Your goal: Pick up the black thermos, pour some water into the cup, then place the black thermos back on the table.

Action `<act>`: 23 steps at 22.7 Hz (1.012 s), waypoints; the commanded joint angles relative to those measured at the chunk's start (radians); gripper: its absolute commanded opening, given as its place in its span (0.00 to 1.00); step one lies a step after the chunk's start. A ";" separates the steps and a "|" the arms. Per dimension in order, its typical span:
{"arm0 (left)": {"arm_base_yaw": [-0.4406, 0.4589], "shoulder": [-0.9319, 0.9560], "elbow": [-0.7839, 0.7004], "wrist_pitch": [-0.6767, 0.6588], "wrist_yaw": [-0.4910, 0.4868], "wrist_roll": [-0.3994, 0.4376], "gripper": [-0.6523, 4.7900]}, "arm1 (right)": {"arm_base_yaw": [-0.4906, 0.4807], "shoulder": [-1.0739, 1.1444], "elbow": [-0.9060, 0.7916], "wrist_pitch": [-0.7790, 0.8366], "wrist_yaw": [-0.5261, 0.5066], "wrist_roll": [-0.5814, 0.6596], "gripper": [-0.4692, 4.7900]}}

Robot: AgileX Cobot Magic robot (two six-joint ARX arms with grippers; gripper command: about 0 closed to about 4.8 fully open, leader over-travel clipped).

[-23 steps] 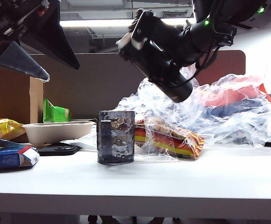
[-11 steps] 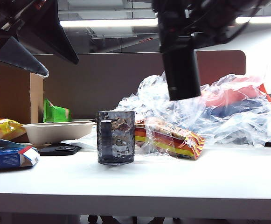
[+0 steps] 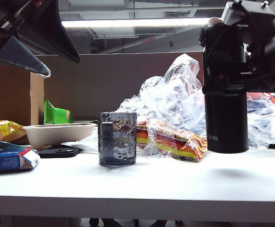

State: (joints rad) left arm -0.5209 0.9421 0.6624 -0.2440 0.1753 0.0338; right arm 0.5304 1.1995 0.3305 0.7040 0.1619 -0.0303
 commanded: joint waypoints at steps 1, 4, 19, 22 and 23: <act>-0.001 -0.002 0.006 0.014 0.004 0.008 1.00 | 0.001 0.082 0.008 0.192 0.001 0.005 0.53; -0.001 -0.002 0.006 0.013 0.004 0.008 1.00 | 0.001 0.179 0.008 0.276 0.001 0.051 0.52; -0.001 -0.002 0.006 0.013 0.005 0.008 1.00 | 0.002 0.185 0.003 0.153 -0.003 0.057 0.65; -0.001 -0.002 0.006 0.013 0.005 0.008 1.00 | 0.002 0.185 0.003 0.153 -0.003 0.057 0.82; -0.001 -0.002 0.006 0.013 0.005 0.008 1.00 | 0.002 0.185 0.003 0.153 -0.003 0.057 0.83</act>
State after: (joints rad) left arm -0.5209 0.9417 0.6624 -0.2440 0.1753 0.0338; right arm 0.5304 1.3899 0.3305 0.8371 0.1612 0.0261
